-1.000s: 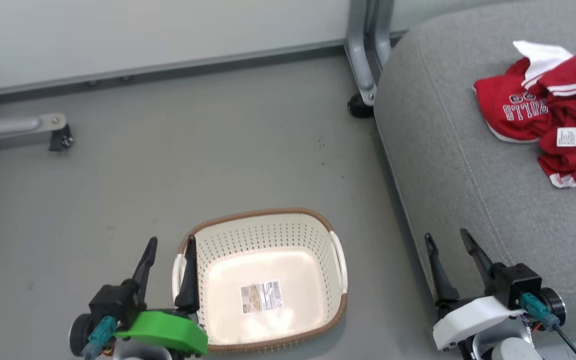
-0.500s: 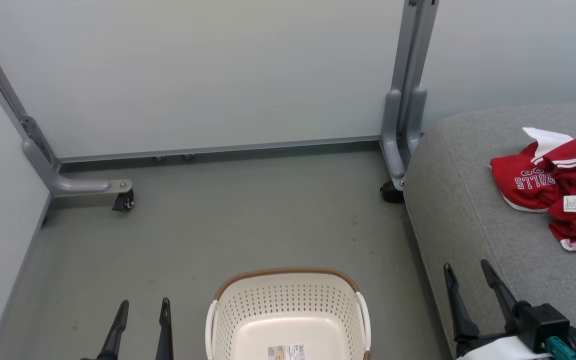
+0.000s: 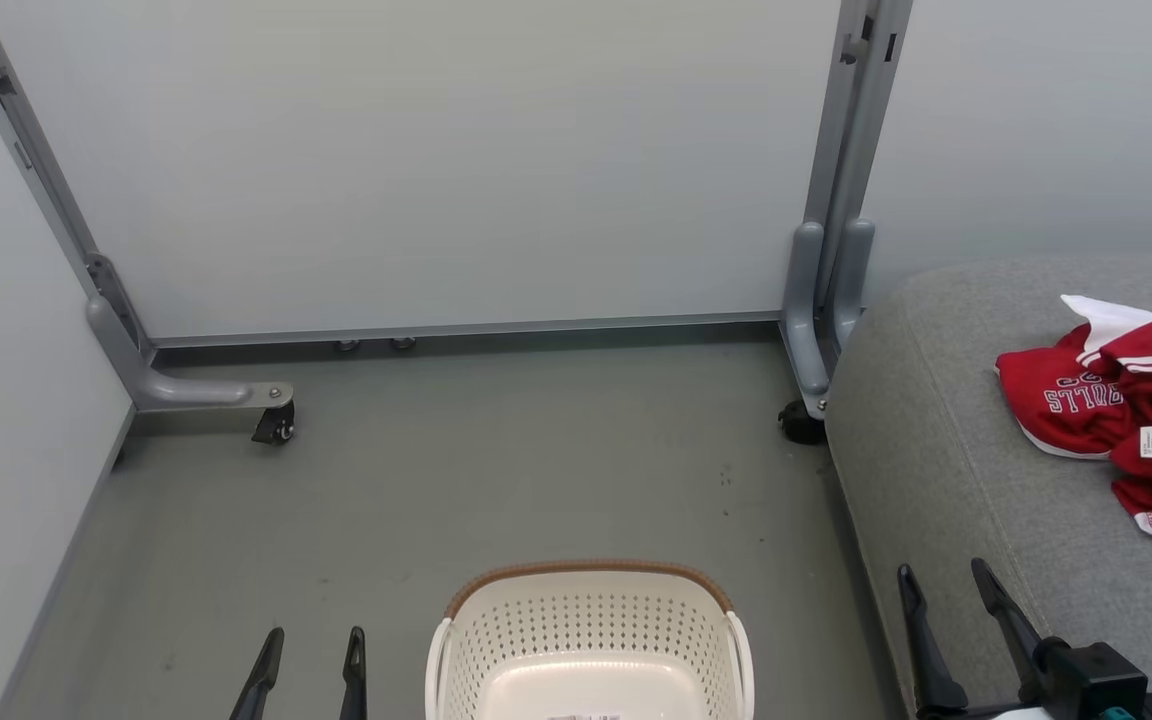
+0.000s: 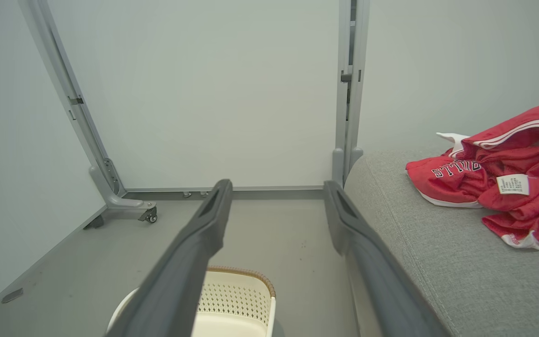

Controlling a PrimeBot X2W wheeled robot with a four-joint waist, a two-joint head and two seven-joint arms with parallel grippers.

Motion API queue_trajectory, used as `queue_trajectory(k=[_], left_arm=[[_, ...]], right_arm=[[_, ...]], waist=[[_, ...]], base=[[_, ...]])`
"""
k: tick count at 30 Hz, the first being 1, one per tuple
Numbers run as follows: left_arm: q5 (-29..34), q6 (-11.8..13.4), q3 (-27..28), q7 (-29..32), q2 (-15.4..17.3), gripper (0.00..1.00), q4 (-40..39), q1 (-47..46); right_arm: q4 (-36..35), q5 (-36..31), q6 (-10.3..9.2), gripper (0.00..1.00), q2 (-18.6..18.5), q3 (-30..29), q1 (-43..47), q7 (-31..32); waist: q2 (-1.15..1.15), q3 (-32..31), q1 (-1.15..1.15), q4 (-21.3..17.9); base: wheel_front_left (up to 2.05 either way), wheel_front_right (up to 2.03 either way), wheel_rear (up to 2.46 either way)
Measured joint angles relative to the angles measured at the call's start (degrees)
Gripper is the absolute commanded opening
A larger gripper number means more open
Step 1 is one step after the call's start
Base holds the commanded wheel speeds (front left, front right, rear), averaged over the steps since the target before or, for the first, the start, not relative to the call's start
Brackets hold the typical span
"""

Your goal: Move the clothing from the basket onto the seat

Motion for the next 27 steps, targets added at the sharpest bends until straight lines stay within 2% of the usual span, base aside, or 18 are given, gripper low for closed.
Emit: queue_trajectory(k=[5, 6, 12, 27], left_arm=[[-0.3, 0.0, -0.5, 0.0, 0.0, 1.00, 0.1, -0.2], [-0.3, 0.0, -0.8, 0.0, 0.0, 0.00, 0.1, -0.3], [-1.0, 0.0, -0.9, 0.1, -0.1, 0.00, 3.0, 0.1], [-17.2, -0.1, 0.8, 3.8, 0.0, 0.00, 4.6, -2.5]], right_arm=[[0.5, 0.2, 0.00, 1.00, 0.0, 0.2, 0.2, 0.0], [0.7, 0.1, 0.00, 0.00, 0.0, 0.3, 0.3, 0.0], [3.7, 0.5, 0.01, 0.00, 0.4, 0.5, 1.1, 0.3], [4.8, 17.2, 0.01, 0.00, 0.2, -0.5, -1.3, 4.0]], waist=[[0.00, -0.2, 0.00, 0.0], [0.00, -0.2, 0.00, 0.0], [0.00, -0.2, 0.00, 0.0], [0.00, 0.9, 0.00, -0.3]], base=[[0.00, 0.00, 0.00], [0.00, 0.00, 0.00], [0.00, 0.00, 0.00], [0.00, 0.00, 0.00]])
